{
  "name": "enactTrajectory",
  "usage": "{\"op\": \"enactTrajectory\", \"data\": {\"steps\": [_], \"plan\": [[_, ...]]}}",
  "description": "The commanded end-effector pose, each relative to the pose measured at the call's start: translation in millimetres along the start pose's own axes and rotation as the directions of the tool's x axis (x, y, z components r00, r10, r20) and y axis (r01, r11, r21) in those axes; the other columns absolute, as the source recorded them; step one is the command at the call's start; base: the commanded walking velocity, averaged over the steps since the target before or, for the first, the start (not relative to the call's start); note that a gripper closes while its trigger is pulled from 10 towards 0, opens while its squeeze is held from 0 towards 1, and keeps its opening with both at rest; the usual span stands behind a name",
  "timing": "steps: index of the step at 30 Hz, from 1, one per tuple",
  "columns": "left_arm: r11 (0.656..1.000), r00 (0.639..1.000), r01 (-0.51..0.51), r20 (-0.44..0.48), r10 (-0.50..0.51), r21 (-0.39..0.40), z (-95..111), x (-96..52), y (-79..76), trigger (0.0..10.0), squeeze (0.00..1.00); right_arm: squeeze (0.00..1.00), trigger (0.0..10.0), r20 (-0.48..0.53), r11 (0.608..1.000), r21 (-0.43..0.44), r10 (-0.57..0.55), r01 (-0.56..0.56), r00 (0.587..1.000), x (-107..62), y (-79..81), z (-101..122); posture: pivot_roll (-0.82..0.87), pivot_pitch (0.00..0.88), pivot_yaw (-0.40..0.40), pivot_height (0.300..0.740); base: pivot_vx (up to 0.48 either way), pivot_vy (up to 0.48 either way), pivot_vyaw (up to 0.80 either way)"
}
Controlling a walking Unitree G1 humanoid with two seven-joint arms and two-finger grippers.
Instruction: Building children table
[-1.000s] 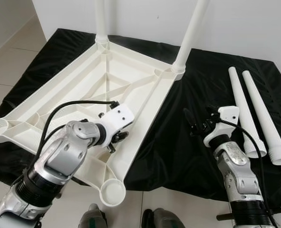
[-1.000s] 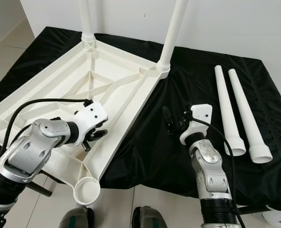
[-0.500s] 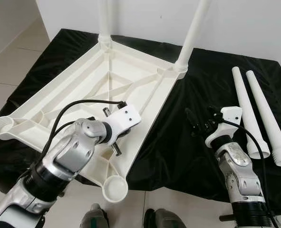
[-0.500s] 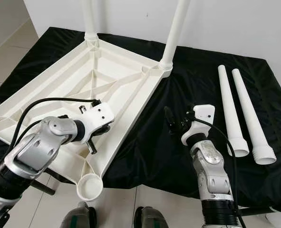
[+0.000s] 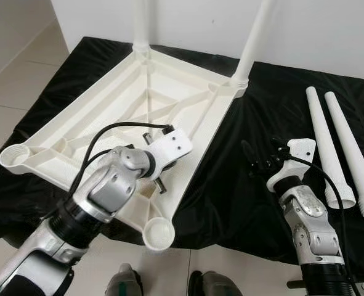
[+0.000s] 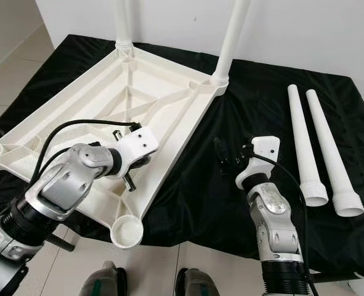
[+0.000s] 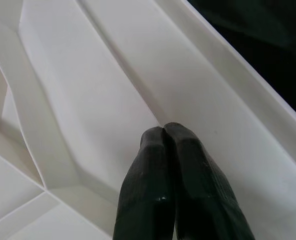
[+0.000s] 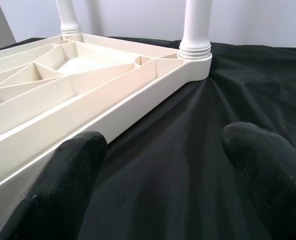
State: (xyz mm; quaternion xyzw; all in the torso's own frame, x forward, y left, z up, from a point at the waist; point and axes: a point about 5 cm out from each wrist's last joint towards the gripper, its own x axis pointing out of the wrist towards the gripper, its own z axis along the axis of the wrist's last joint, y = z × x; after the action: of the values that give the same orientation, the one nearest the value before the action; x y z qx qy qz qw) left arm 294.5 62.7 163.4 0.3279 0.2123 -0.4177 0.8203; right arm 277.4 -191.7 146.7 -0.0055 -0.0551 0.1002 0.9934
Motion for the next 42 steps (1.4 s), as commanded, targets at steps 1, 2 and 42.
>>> {"op": "enactTrajectory", "data": {"steps": [1, 2, 42], "plan": [[0.997, 0.992, 0.031, -0.118, -0.039, -0.071, -24, 18.3, -13.4, 10.0, 0.00, 0.00, 10.0, -0.008, 1.000, 0.005, -0.019, 0.019, 1.000, -3.7, -2.1, -1, -0.02, 0.109, -0.025, 0.740, 0.000, 0.000, 0.00], [0.997, 0.992, 0.031, -0.118, -0.039, -0.071, -24, 18.3, -13.4, 10.0, 0.00, 0.00, 10.0, -0.008, 1.000, 0.005, -0.019, 0.019, 1.000, -3.7, -2.1, -1, -0.02, 0.109, -0.025, 0.740, 0.000, 0.000, 0.00], [0.945, 0.839, -0.219, 0.447, 0.310, -0.245, 89, -1.5, 56.0, 10.0, 0.00, 0.00, 10.0, 0.131, 0.994, 0.100, -0.058, 0.045, 0.990, 16.0, 11.0, 14, 0.01, 0.106, -0.044, 0.740, 0.000, 0.000, 0.00]]}}
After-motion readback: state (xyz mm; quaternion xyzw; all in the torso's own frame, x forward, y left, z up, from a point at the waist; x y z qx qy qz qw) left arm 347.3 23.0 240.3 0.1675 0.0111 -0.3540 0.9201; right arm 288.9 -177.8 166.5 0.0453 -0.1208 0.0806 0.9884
